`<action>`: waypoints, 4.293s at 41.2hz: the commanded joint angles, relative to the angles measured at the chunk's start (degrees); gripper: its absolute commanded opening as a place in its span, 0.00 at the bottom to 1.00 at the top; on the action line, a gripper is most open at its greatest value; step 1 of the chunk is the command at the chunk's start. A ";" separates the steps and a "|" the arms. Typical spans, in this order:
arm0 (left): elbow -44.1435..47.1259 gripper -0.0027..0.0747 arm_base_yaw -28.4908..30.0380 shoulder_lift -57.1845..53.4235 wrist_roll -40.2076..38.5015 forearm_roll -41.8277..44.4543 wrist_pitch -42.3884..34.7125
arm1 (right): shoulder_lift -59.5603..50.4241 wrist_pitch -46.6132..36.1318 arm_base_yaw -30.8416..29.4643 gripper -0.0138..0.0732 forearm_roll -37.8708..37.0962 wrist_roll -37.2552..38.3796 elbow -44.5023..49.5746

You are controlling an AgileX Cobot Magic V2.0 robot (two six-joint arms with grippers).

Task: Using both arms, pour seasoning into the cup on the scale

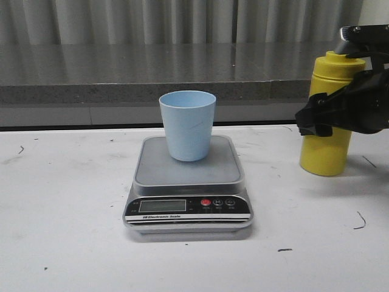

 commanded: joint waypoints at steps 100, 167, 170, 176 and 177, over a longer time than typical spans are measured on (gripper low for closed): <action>-1.29 0.56 0.03 0.22 -0.31 -0.11 -4.66 | -77.43 90.13 7.10 0.84 14.90 -9.83 -8.71; 15.80 0.01 10.30 -10.47 -0.31 2.94 -20.98 | -77.43 90.12 7.10 0.02 14.37 -9.83 -8.71; 21.31 0.01 14.37 -14.36 -0.31 2.94 -27.63 | -77.43 90.12 7.10 0.02 14.37 -9.83 -8.71; 31.92 0.01 20.81 -20.41 -0.31 0.21 -36.59 | -77.43 90.12 7.10 0.02 14.37 -9.83 -8.71; 33.70 0.01 21.52 -21.11 -0.31 -0.46 -38.01 | -77.43 90.12 7.10 0.02 14.37 -9.83 -8.71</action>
